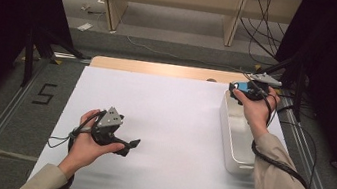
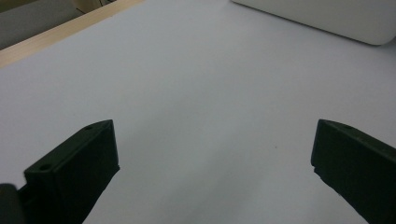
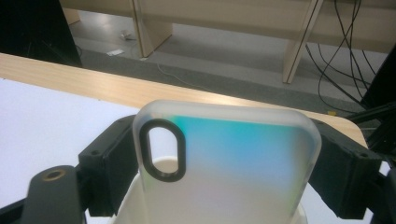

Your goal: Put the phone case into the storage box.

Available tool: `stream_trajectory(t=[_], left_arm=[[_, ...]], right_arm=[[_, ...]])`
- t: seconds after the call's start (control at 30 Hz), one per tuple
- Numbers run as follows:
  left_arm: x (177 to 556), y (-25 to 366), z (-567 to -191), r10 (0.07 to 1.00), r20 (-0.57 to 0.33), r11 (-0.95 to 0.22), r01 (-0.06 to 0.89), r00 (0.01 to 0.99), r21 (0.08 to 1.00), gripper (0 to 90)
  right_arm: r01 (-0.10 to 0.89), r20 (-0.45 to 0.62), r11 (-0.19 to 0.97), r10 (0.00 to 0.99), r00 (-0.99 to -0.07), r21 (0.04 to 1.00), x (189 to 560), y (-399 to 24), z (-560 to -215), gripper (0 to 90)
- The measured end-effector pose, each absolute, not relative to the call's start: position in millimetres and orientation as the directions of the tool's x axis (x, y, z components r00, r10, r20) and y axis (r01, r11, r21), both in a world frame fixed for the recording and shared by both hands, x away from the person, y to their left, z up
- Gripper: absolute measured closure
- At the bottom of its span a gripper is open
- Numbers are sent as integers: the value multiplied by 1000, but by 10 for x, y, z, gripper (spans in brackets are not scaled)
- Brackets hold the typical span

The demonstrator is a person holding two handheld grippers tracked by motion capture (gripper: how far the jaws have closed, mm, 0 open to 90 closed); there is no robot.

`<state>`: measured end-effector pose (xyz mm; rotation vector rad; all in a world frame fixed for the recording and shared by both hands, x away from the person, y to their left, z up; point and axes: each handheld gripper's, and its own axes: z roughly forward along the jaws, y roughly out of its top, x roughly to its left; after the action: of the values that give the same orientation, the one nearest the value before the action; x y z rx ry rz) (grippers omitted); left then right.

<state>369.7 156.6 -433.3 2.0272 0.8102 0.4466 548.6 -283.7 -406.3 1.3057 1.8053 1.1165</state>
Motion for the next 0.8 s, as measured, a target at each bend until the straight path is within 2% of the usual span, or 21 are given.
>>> stream_trajectory(t=[0.8], left_arm=[[3699,1567,-4334,691,6,-401,376,723,836,3]], right_arm=[[427,-18,153,953,-303,891,5520,-2826,-4119,185]])
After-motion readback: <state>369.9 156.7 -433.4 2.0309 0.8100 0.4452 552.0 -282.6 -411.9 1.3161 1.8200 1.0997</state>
